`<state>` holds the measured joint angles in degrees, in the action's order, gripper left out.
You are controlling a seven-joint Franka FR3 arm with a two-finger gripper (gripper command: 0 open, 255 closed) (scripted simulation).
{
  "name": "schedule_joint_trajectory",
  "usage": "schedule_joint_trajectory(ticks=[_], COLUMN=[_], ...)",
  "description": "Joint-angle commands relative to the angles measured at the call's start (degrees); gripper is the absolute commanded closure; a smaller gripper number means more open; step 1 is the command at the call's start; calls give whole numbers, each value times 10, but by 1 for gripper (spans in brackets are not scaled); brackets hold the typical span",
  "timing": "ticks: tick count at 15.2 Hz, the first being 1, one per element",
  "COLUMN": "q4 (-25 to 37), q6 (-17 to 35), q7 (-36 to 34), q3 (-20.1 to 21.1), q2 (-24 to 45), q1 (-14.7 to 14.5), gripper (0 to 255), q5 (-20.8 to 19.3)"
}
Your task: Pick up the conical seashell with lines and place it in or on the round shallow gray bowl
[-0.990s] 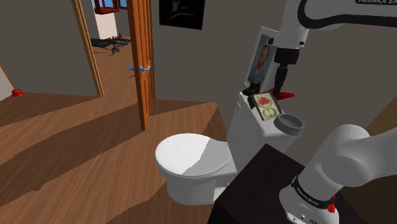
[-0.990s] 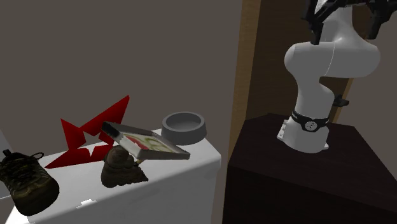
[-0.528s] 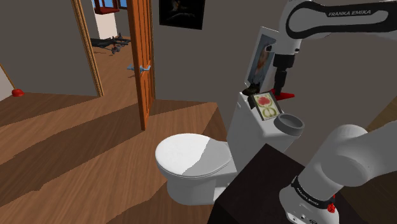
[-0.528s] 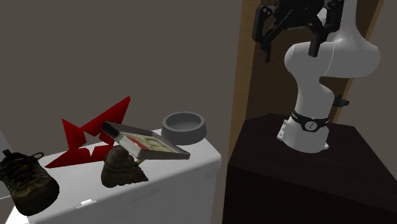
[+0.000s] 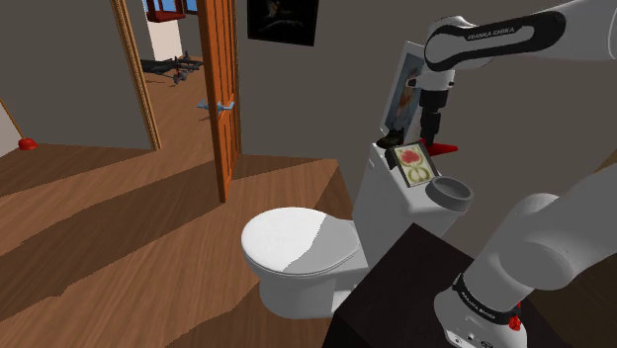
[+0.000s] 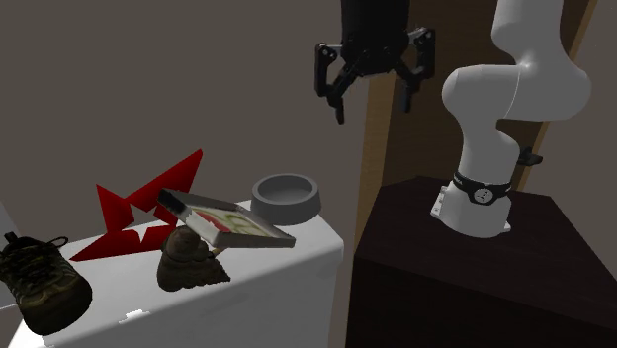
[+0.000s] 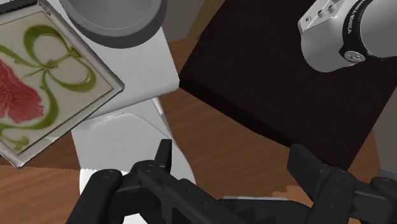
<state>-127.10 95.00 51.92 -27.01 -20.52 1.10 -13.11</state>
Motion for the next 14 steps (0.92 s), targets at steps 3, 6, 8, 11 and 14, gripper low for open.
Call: schedule_joint_trajectory(ticks=[3,6,8,11,14], q4=[47,93,128,186,253], q6=[34,54,65,76,79], q7=[86,152,198,264,323], q3=[-42,-68,-80,-90,-87], q2=[86,160,212,293,373], q1=[-2,1,7,24,52], gripper=[0,0,0,0,0], q5=[4,22,40,72,103])
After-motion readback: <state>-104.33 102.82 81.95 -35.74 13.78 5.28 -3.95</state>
